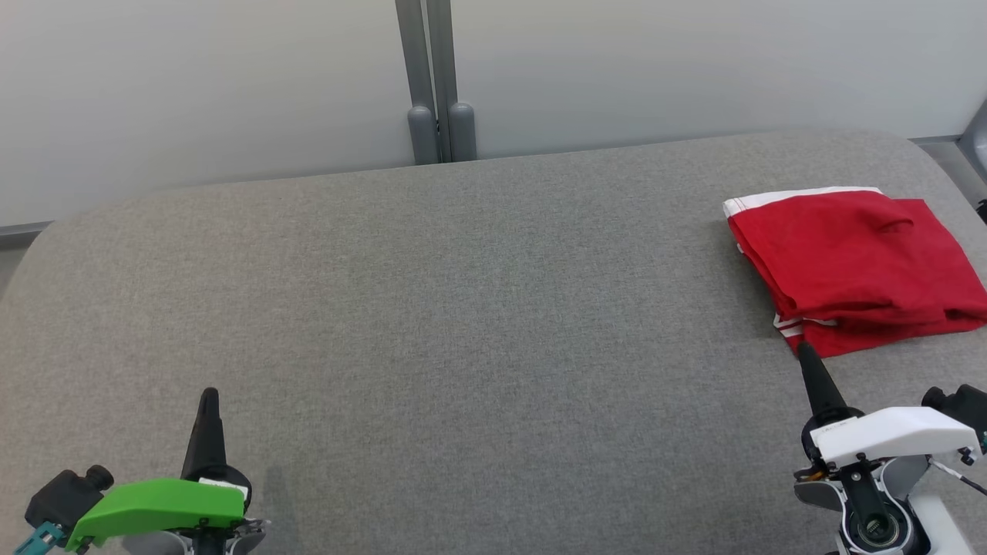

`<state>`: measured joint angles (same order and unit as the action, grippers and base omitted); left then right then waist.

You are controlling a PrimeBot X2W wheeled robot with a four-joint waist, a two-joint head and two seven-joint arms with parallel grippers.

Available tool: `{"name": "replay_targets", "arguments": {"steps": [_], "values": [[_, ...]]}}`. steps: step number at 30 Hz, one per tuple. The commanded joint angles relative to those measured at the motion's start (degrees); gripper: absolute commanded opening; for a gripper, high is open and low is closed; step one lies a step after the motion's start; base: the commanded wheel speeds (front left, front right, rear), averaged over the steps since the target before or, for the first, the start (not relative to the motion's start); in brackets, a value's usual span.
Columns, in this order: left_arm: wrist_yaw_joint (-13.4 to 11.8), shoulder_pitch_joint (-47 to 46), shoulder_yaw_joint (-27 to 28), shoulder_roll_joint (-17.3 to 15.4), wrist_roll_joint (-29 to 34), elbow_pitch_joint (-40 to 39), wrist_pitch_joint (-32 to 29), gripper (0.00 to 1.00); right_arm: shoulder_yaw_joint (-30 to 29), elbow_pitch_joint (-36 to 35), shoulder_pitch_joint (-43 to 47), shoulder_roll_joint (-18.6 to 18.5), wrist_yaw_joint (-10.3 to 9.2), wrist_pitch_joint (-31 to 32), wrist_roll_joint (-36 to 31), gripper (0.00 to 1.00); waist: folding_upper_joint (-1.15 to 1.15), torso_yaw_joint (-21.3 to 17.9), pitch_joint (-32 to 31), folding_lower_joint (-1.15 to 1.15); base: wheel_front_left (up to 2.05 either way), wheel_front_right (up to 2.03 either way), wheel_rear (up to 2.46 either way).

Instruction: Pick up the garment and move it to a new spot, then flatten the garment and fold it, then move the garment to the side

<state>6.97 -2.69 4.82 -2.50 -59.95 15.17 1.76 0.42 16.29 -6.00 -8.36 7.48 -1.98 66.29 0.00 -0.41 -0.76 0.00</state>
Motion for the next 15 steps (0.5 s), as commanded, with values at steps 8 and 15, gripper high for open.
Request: {"name": "replay_targets", "arguments": {"steps": [8,15], "values": [[-0.18,-1.97,0.49,-0.44,-5.74,-0.86,-1.47,0.0,-1.49,-1.0,-1.12,0.73,0.03,1.61,4.69,0.0,0.0,0.05,0.09,0.0,0.0,0.0,0.0],[-0.21,-2.35,0.71,-0.45,-9.73,-1.03,-2.49,0.0,-2.34,-1.13,-1.12,1.4,0.04,2.65,7.84,0.0,0.0,0.09,0.17,0.0,0.0,0.0,0.0]]}}
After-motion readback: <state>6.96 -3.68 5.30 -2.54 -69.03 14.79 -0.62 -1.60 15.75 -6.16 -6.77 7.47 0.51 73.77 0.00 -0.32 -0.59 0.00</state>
